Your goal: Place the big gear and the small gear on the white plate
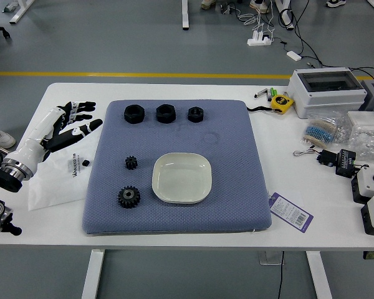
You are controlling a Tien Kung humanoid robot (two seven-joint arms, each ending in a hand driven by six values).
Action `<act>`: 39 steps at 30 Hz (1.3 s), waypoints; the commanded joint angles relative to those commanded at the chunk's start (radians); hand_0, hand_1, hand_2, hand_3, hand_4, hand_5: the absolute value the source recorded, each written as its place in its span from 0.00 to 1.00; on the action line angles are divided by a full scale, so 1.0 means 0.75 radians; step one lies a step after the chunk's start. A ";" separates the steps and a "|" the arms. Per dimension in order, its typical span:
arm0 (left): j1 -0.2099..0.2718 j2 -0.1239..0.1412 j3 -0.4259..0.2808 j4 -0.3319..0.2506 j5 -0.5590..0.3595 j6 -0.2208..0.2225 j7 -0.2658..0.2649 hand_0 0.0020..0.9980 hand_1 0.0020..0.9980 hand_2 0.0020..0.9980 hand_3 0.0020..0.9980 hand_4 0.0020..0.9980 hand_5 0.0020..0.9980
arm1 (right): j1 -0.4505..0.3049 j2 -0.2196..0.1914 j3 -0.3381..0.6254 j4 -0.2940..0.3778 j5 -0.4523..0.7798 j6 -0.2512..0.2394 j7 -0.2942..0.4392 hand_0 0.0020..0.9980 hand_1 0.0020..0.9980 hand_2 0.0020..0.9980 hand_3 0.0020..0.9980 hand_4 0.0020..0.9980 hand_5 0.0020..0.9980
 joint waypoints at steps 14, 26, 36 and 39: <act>-0.138 0.047 0.195 0.161 0.368 0.042 0.034 0.56 0.68 0.77 0.78 1.00 0.11 | 0.006 -0.001 -0.005 0.002 0.003 -0.004 0.000 0.66 0.66 0.75 0.63 0.89 0.73; -0.215 -0.009 0.288 0.283 0.299 0.087 -0.002 0.54 0.66 0.76 0.77 1.00 0.08 | 0.006 0.003 0.016 0.003 -0.037 -0.007 -0.019 0.66 0.66 0.75 0.63 0.89 0.73; -0.326 -0.065 0.426 0.413 0.302 0.101 -0.015 0.55 0.66 0.74 0.76 1.00 0.08 | 0.008 0.006 0.027 0.006 -0.061 -0.010 -0.031 0.66 0.66 0.75 0.63 0.89 0.73; -0.355 -0.084 0.454 0.458 0.290 0.108 -0.018 0.55 0.66 0.74 0.75 1.00 0.07 | 0.007 0.006 0.030 0.006 -0.066 -0.011 -0.033 0.66 0.66 0.75 0.63 0.88 0.73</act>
